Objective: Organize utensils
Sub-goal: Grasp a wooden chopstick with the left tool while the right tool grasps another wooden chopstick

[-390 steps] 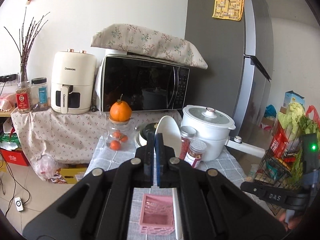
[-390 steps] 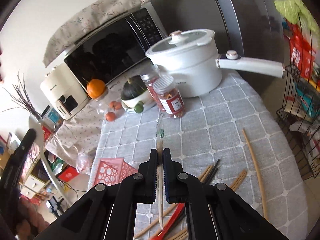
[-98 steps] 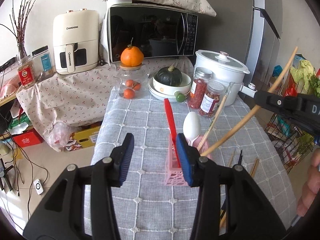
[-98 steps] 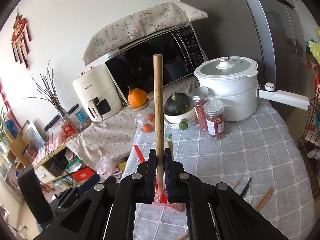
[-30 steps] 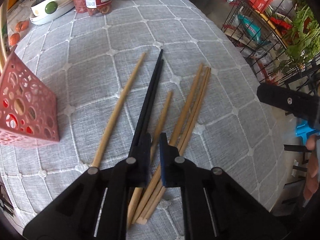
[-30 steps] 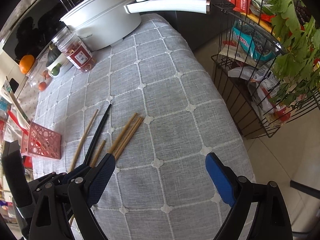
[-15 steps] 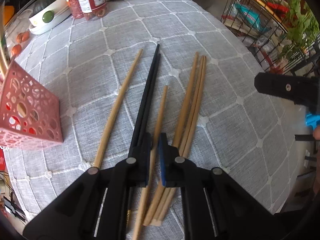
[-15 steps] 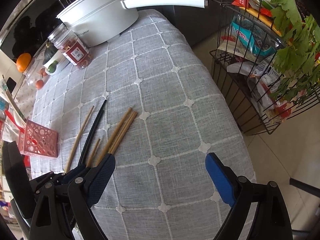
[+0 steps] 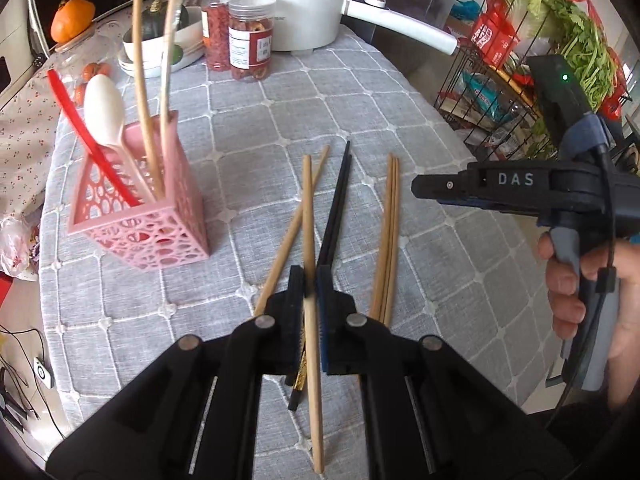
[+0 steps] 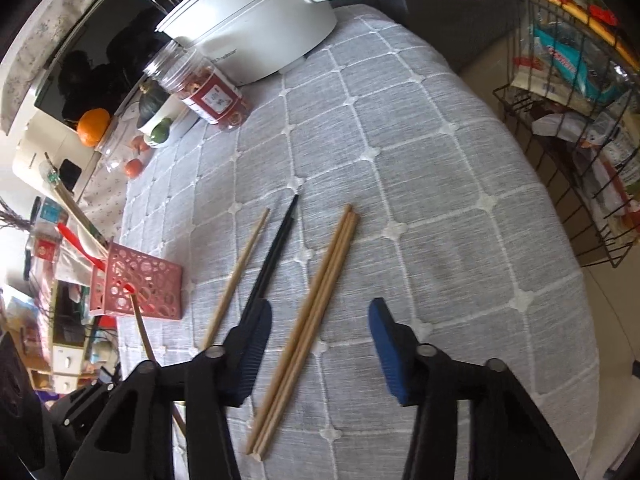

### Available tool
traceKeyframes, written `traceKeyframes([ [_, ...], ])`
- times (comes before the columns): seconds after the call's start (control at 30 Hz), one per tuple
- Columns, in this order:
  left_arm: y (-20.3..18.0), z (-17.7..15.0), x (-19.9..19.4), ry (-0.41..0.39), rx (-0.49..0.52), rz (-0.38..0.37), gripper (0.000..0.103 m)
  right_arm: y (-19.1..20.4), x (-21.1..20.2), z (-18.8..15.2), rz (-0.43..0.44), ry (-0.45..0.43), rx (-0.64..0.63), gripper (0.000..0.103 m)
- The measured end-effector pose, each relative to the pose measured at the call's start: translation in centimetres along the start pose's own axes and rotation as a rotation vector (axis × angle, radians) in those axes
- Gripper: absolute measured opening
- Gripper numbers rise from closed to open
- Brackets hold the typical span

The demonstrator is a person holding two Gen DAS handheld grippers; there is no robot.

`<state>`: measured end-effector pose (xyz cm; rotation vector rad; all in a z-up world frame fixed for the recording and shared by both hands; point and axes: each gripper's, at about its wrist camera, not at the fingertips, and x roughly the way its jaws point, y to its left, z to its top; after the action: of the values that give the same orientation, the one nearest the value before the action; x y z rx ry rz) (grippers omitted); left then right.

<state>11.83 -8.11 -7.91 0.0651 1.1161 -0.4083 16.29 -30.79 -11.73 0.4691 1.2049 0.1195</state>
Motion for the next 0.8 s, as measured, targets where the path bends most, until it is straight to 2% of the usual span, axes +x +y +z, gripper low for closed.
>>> traceKeyframes([
  [0.03,0.3,-0.2,-0.2,0.000,-0.007,-0.003,0.007,0.3,0.3,0.1,0.019,0.006,0.000,0.031],
  [0.07,0.5,-0.4,-0.4,-0.002,-0.008,-0.005,0.007,0.5,0.7,0.2,0.032,0.012,-0.002,0.025],
  [0.17,1.0,-0.8,-0.9,-0.006,-0.003,-0.001,0.007,1.4,1.8,0.4,0.042,0.031,-0.007,0.019],
  [0.27,1.4,-1.0,-1.1,-0.006,-0.003,-0.002,0.007,1.8,3.1,0.5,0.032,0.057,-0.005,0.017],
  [0.43,2.0,-1.4,-1.7,-0.006,-0.001,-0.007,0.007,1.9,4.8,0.6,-0.048,0.085,0.010,0.017],
  [0.63,2.5,-1.6,-1.9,-0.005,-0.007,-0.014,0.007,2.7,5.7,0.8,-0.043,0.088,-0.005,0.016],
  [0.8,2.8,-1.7,-2.0,-0.005,-0.014,-0.017,0.007,4.4,6.5,1.0,-0.183,0.068,-0.068,0.016],
])
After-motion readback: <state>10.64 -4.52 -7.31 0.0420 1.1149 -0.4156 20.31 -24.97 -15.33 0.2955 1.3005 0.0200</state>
